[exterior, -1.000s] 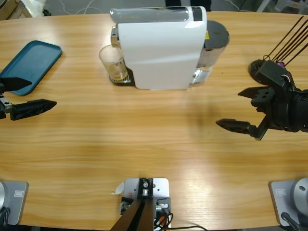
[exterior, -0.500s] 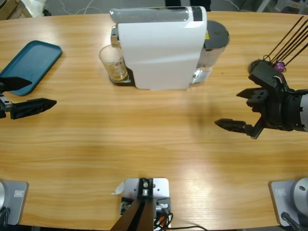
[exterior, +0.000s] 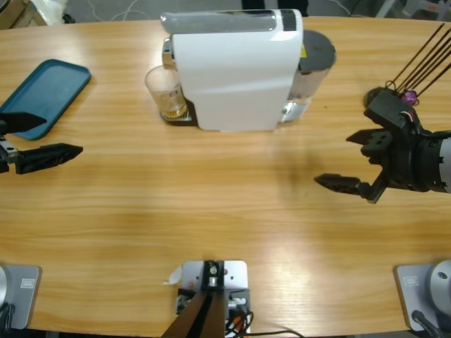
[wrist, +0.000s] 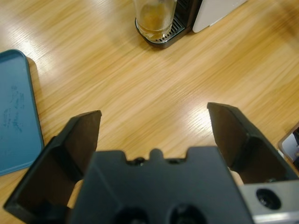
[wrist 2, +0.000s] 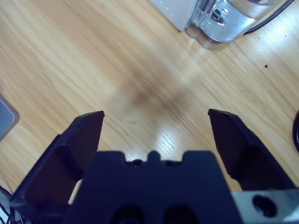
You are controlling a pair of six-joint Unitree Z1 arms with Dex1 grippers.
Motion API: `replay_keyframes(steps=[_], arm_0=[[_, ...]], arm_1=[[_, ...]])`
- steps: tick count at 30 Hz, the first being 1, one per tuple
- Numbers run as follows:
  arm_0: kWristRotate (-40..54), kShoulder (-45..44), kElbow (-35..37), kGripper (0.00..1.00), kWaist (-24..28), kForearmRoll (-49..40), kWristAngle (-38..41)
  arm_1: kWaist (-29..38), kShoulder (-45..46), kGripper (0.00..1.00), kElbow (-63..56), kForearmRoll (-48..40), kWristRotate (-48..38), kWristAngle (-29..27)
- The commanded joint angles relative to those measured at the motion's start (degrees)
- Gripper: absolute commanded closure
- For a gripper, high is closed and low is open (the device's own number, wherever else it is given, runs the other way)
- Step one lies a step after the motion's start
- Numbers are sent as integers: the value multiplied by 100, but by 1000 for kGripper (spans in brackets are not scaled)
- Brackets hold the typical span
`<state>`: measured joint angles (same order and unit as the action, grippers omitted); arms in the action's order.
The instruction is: Pour coffee
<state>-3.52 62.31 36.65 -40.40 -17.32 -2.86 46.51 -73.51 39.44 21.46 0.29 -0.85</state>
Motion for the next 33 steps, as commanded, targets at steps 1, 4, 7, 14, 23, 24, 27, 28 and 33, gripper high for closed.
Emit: replay_keyframes(steps=[1, 4, 7, 14, 23, 24, 27, 28, 33], arm_0=[[-43, 275, -8, 17, -28, -17, -66], [-43, 273, -8, 18, -28, -17, -66], [-43, 276, -7, 18, -24, -17, -66], [-43, 644, 115, 18, -21, -61, -66], [655, 475, 124, 18, -21, 280, -206], [665, 475, 118, 18, -17, 331, -206], [713, 487, 80, 18, 99, 380, -206], [702, 493, 48, 18, 171, 400, -206], [486, 582, -109, 18, 296, 902, -87]], arm_1=[[60, -120, 36, -50, -80, 46, 22], [60, -127, 36, -50, -80, 32, 6], [60, -128, 36, -50, -80, 32, -3], [60, -46, 41, -50, -80, 23, 23], [60, -102, 41, -50, -89, 2, 6], [60, -120, 41, -48, -89, -3, 6], [60, -128, 41, -45, -89, -26, -3], [60, -128, 41, -47, -89, -29, -3], [60, -148, 41, -41, -89, -29, -3]])
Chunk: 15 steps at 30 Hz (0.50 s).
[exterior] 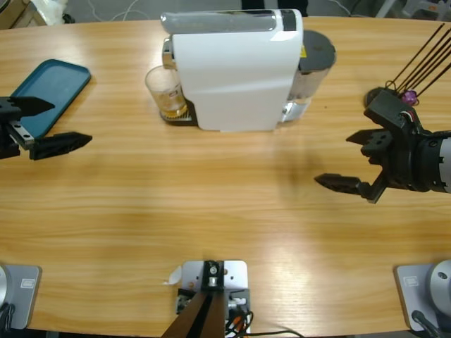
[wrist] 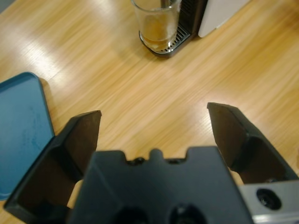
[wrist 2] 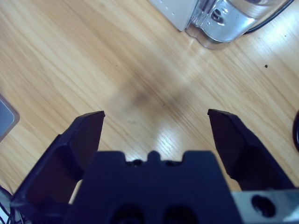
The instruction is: Pour coffee
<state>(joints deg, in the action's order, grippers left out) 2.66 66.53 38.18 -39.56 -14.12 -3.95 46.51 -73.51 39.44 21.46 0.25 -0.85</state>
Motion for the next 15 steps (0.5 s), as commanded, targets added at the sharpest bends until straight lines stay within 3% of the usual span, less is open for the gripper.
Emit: replay_keyframes(steps=[1, 5, 15], arm_0=[[-176, 150, -274, 18, 211, 709, 67], [-134, 276, -332, 18, 414, 1432, 576], [221, 1688, -421, 13, 704, 2593, 1538]], arm_1=[[59, -160, 41, -42, -89, -25, -3], [59, -135, 45, -42, -89, -25, 1], [59, -146, 46, -42, -89, -51, -20]])
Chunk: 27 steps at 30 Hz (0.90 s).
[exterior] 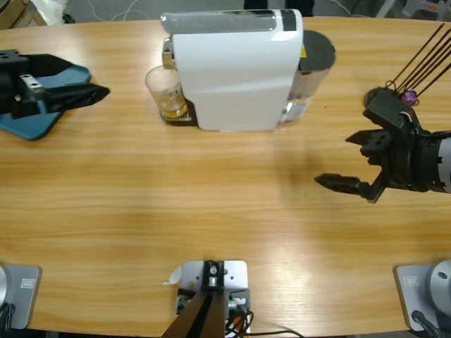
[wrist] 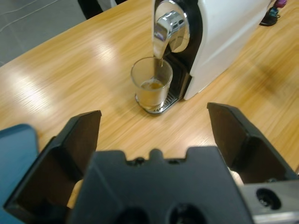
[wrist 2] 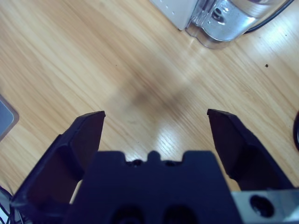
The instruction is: Pour coffee
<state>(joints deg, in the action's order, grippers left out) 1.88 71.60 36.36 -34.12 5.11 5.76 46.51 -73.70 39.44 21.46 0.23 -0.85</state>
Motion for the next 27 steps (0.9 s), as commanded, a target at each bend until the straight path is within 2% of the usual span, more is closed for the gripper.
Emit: replay_keyframes(steps=[1, 10, 16, 20, 27], arm_0=[[319, 1288, -259, 15, 160, 730, 563], [689, 2181, -263, 13, 375, 1486, 558], [753, 2757, -219, 9, 563, 2244, 1131], [735, 2988, -173, 4, 573, 2390, 1509], [744, 3209, -133, 4, 628, 2467, 1639]], arm_1=[[59, -127, 46, -41, -89, -49, -20], [59, -144, 46, -41, -89, -49, -20], [59, -162, 46, -41, -89, -75, -20], [59, -162, 46, -41, -89, -79, -20], [59, -162, 46, -41, -89, -84, -20]])
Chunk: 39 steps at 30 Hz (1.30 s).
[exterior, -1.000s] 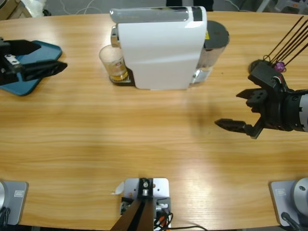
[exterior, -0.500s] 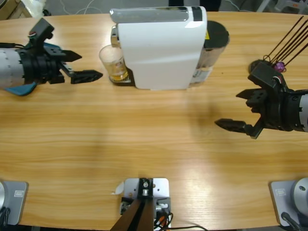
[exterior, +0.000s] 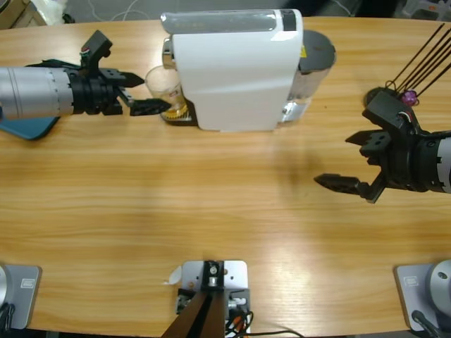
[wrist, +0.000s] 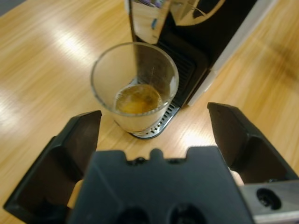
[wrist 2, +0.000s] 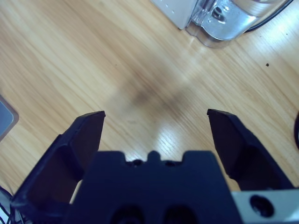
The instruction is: Pour coffee
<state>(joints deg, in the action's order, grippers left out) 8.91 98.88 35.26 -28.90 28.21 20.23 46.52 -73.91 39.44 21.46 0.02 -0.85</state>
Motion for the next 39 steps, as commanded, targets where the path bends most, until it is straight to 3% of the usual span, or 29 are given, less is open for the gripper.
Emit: replay_keyframes(steps=[1, 24, 25, 28, 31, 34, 39], arm_0=[[41, 496, -1, 4, 118, 167, 192], [60, 1239, 693, 14, 342, 158, 640], [62, 1244, 693, 53, 343, 158, 642], [67, 1271, 693, 343, 386, 158, 693], [87, 1287, 704, 478, 408, 160, 742], [132, 1308, 725, 570, 438, 158, 800], [138, 1327, 746, 570, 482, 158, 930]], arm_1=[[59, -141, 46, -42, -89, -63, -20], [59, -173, 46, -42, -98, -61, -20], [59, -176, 46, -37, -98, -61, -20], [59, -206, 46, -33, -96, -61, -20], [59, -217, 55, -24, -89, -61, -20], [59, -229, 55, -21, -89, -63, -20], [59, -229, 55, -15, -89, -61, -20]])
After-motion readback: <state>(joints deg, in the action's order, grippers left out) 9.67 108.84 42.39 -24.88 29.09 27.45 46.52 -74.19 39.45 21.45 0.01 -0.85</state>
